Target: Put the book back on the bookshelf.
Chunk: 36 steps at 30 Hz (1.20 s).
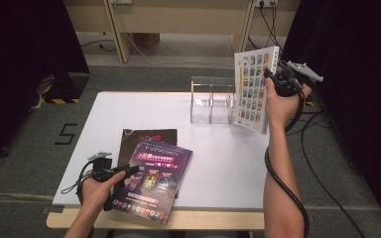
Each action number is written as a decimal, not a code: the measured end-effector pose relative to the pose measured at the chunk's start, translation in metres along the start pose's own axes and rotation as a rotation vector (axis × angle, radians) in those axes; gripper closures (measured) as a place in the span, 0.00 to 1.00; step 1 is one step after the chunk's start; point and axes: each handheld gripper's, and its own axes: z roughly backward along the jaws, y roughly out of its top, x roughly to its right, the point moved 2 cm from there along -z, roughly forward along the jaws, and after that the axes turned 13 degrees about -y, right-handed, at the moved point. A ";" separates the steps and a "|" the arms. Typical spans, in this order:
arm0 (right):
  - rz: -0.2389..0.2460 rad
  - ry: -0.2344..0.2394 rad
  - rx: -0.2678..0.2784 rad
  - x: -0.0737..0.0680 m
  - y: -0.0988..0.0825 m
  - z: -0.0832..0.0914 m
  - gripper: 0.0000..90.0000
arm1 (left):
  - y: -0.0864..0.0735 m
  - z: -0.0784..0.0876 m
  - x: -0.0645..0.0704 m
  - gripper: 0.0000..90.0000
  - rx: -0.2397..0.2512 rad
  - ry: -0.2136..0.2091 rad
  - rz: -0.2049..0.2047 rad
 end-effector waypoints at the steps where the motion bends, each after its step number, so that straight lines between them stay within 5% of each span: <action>1: 0.000 0.000 0.000 0.000 0.000 0.000 0.83 | 0.000 0.000 0.000 0.52 0.000 0.001 0.000; 15: -0.008 0.009 -0.008 -0.006 -0.001 0.001 0.83 | 0.001 0.002 0.000 0.52 0.004 -0.001 -0.002; 19: -0.023 0.047 0.000 -0.005 0.000 0.021 0.83 | 0.001 0.001 0.001 0.52 0.002 -0.002 -0.006; 22: -0.043 0.120 0.017 -0.007 0.007 0.042 0.83 | 0.001 -0.001 0.004 0.52 0.000 -0.003 -0.011; 27: -0.050 0.173 0.028 -0.011 0.014 0.054 0.83 | 0.001 -0.001 0.007 0.52 -0.001 -0.007 -0.019; 36: -0.065 0.205 0.006 -0.017 0.010 0.034 0.83 | 0.002 0.002 0.005 0.52 0.007 -0.003 -0.017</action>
